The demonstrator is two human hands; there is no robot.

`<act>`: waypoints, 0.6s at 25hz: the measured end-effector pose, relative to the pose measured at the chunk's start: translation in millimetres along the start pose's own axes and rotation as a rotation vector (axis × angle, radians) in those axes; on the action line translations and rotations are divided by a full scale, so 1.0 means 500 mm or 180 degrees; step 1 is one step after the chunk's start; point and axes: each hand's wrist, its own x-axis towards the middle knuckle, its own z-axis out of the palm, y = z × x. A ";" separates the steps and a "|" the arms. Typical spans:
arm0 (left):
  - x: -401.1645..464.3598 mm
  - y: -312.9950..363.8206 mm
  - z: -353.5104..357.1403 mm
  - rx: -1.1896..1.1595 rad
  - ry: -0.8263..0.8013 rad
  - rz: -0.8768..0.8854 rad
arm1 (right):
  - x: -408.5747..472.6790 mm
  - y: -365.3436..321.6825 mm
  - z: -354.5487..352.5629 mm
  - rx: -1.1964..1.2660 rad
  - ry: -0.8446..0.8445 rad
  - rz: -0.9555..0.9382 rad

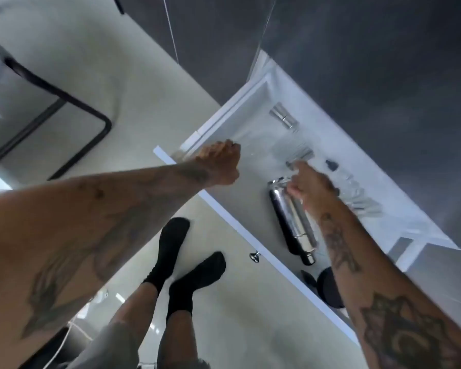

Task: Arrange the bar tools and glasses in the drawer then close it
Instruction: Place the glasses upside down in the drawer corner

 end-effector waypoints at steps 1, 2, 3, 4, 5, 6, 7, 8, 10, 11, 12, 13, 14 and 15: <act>0.020 0.004 0.015 -0.0004 -0.0080 -0.0089 | 0.038 -0.006 0.015 0.0334 0.0096 -0.0020; 0.044 0.004 0.035 -0.0066 0.0014 -0.0223 | 0.077 -0.008 0.028 0.0385 0.0208 -0.0060; 0.064 0.006 0.053 -0.0111 0.0080 -0.0362 | 0.115 -0.015 0.041 0.0290 0.0307 -0.0048; 0.078 0.006 0.066 -0.0176 0.0178 -0.0462 | 0.151 -0.019 0.056 0.0101 0.0385 0.0045; 0.089 0.003 0.079 -0.0256 0.0223 -0.0566 | 0.177 -0.016 0.067 -0.0054 0.0444 0.0113; 0.100 -0.003 0.087 -0.0334 0.0298 -0.0637 | 0.198 -0.017 0.074 -0.0172 0.0476 0.0151; 0.107 -0.012 0.091 -0.0414 0.0359 -0.0662 | 0.215 -0.018 0.080 -0.0246 0.0463 0.0224; 0.106 -0.020 0.090 -0.0461 0.0415 -0.0609 | 0.224 -0.020 0.084 -0.0347 0.0440 0.0283; 0.099 -0.031 0.082 -0.0495 0.0429 -0.0499 | 0.231 -0.027 0.096 -0.0475 0.0581 0.0230; 0.090 -0.035 0.077 -0.0474 0.0429 -0.0462 | 0.232 -0.026 0.101 -0.0496 0.0718 0.0108; 0.080 -0.036 0.069 -0.0457 0.0469 -0.0424 | 0.225 -0.026 0.105 -0.0555 0.0856 0.0009; 0.069 -0.037 0.059 -0.0429 0.0525 -0.0390 | 0.216 -0.025 0.105 -0.0608 0.0948 -0.0058; 0.060 -0.038 0.046 -0.0402 0.0603 -0.0319 | 0.198 -0.027 0.103 -0.0681 0.1006 -0.0114; 0.049 -0.039 0.034 -0.0343 0.0681 -0.0225 | 0.181 -0.024 0.101 -0.0775 0.1055 -0.0236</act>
